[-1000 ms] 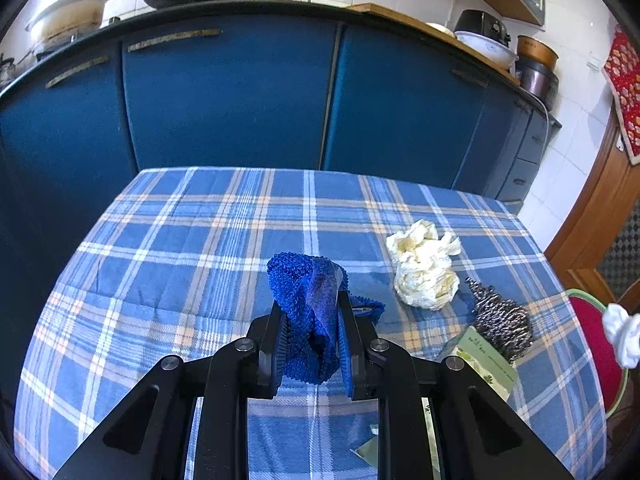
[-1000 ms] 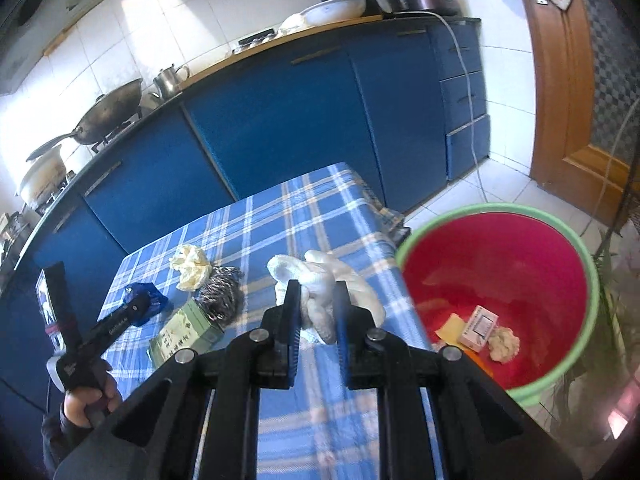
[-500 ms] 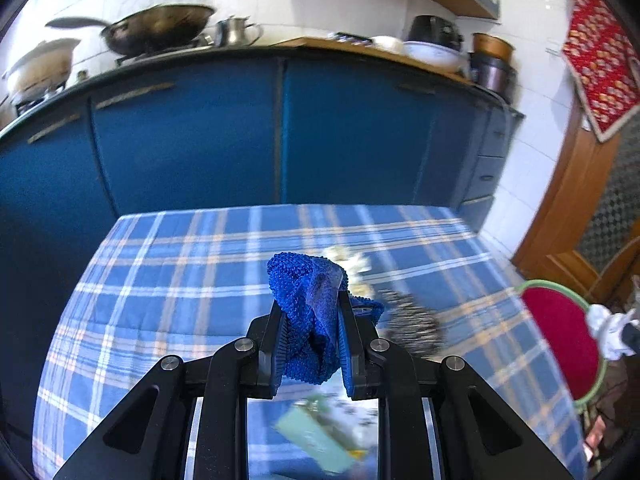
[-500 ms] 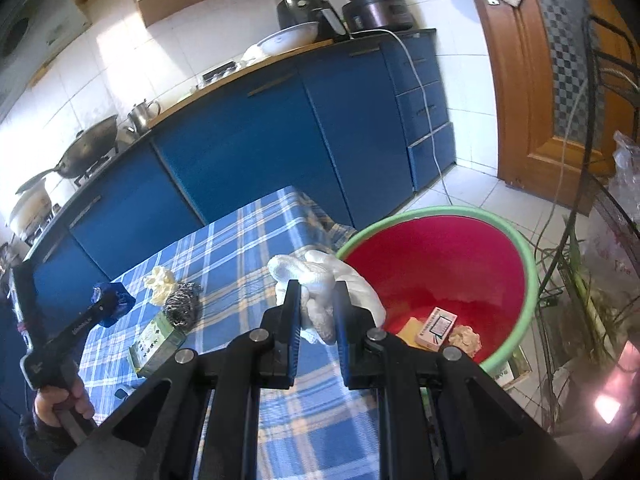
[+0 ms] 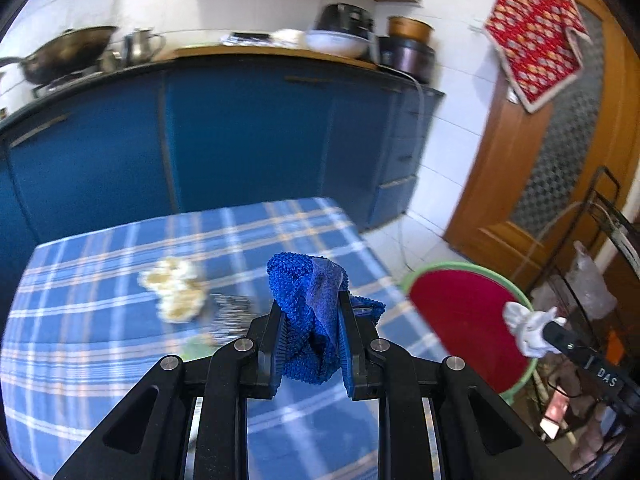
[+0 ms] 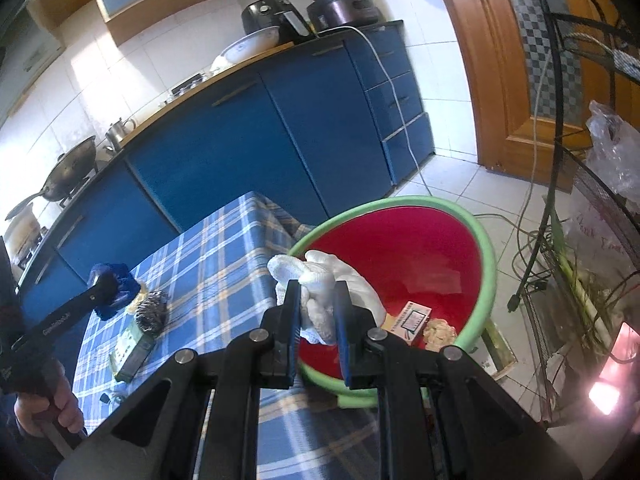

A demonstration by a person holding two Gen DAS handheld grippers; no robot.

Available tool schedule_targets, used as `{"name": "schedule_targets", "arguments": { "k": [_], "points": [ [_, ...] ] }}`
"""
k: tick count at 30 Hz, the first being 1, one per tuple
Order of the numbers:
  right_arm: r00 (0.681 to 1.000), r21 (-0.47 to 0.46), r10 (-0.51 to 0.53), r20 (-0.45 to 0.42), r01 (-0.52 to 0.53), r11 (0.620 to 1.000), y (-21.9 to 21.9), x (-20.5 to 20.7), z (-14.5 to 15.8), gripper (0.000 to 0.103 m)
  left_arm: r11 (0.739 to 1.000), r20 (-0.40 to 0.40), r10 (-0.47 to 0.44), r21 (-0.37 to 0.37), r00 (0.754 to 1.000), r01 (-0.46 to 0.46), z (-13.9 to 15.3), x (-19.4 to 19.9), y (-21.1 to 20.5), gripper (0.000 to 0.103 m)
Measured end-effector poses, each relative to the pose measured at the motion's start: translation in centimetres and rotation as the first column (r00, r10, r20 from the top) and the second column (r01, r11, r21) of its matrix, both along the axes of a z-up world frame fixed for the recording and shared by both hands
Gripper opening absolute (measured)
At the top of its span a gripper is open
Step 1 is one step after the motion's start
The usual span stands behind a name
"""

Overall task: Collect trash
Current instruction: 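Carry both cloths over the red bucket and open both tools to drop them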

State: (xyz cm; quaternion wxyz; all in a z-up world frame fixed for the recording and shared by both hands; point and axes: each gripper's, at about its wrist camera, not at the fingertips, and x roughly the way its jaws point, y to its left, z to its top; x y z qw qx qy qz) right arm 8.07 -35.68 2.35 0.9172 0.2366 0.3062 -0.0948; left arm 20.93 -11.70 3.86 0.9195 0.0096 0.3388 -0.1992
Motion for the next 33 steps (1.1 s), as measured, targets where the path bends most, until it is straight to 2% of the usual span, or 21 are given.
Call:
{"name": "schedule_targets", "arguments": {
  "k": [9, 17, 21, 25, 31, 33],
  "points": [
    [0.999, 0.042, -0.050, -0.014, 0.050, 0.998, -2.5, -0.4, -1.7, 0.019, 0.984, -0.051, -0.172, 0.042, 0.984, 0.174, -2.5, -0.5, -7.8, 0.023],
    [0.997, 0.081, -0.068, -0.032, 0.070, 0.994, -3.9, -0.5, -3.0, 0.019, 0.962, -0.094, -0.253, 0.084, 0.963, 0.261, -4.8, -0.4, -12.5, 0.024],
    [0.997, 0.110, -0.070, -0.043, 0.074, 0.991, -4.4, -0.4, -3.7, 0.020, 0.951, -0.104, -0.275, 0.113, 0.956, 0.286, -5.6, -0.5, -13.7, 0.031],
    [0.996, 0.121, -0.075, -0.050, 0.081, 0.989, -4.7, -0.4, -4.2, 0.021, 0.944, -0.113, -0.292, 0.126, 0.950, 0.305, -6.0, -0.7, -14.3, 0.044],
    [0.995, 0.137, -0.076, -0.057, 0.083, 0.987, -5.0, -0.3, -4.6, 0.022, 0.943, -0.106, -0.292, 0.135, 0.951, 0.305, -6.0, -0.9, -14.6, 0.054],
    [0.995, 0.139, -0.077, -0.058, 0.084, 0.987, -5.0, -0.2, -4.7, 0.023, 0.942, -0.103, -0.295, 0.134, 0.950, 0.307, -5.9, -1.0, -14.5, 0.054]
  ]
}}
